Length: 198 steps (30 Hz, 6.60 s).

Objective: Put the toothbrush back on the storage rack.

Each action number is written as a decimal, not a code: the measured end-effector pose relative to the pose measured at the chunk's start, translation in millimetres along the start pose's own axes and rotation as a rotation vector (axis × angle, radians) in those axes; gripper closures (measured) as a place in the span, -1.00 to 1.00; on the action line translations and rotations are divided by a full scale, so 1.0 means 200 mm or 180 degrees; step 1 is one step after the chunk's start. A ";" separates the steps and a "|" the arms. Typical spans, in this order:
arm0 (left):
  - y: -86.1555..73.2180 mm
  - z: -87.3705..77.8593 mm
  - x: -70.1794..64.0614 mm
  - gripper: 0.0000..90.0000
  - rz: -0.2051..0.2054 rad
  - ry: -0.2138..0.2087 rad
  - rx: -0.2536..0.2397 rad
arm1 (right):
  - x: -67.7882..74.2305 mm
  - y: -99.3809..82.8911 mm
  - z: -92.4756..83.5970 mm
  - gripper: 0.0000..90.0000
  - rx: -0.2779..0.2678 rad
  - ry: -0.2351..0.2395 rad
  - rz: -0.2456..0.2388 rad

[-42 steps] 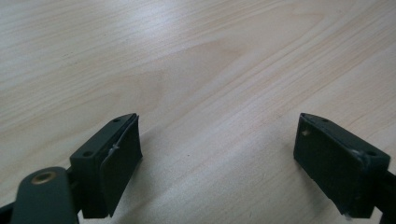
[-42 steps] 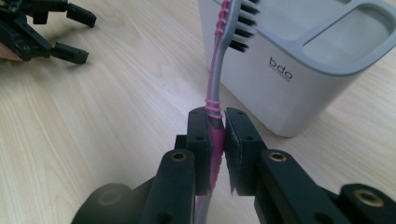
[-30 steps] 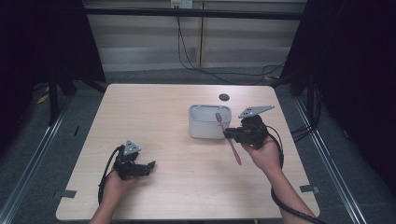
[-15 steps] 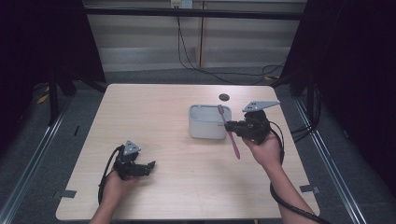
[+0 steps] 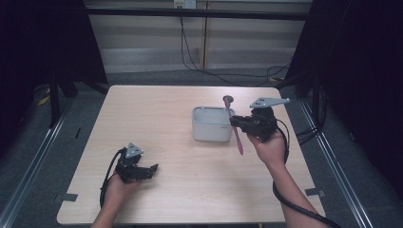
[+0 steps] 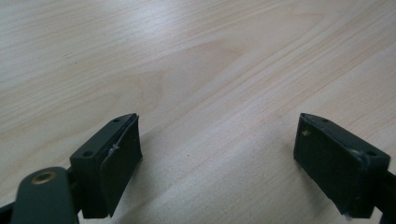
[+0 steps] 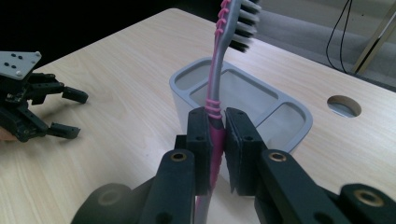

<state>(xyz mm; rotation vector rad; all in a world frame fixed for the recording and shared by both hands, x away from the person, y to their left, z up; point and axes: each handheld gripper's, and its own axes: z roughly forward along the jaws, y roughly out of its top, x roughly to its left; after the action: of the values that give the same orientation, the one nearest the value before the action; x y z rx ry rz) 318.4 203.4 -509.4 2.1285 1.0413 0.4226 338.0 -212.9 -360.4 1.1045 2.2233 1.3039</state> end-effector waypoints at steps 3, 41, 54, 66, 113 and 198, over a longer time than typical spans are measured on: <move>0.00 0.00 0.00 -0.67 0.0002 -0.0001 -0.0002 | 0.00 0.02 0.00 0.80 -0.0050 -0.0043 -0.0007; 0.00 0.00 0.00 -0.67 0.0009 -0.0001 0.0002 | -0.02 0.18 0.05 0.80 -0.0462 -0.0323 0.0013; 0.00 0.00 0.00 -0.68 -0.0001 0.0000 -0.0001 | -0.05 0.23 0.06 0.80 -0.0577 -0.0406 0.0000; 0.00 0.00 0.00 -0.68 -0.0016 -0.0005 -0.0006 | -0.07 0.26 0.11 0.80 -0.0667 -0.0469 0.0017; 0.00 0.00 0.00 -0.67 0.0012 0.0001 0.0010 | -0.21 0.18 0.28 0.79 -0.0700 -0.0779 0.0168; 0.00 0.00 0.00 -0.67 -0.0007 0.0010 0.0006 | -0.16 -0.14 0.27 0.75 -0.0251 -0.0555 0.0223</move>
<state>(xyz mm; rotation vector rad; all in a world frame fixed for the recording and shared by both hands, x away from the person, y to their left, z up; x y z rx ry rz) 317.7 203.4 -509.4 2.1288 1.0461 0.4243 378.0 -213.2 -415.3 1.2266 2.0074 1.2593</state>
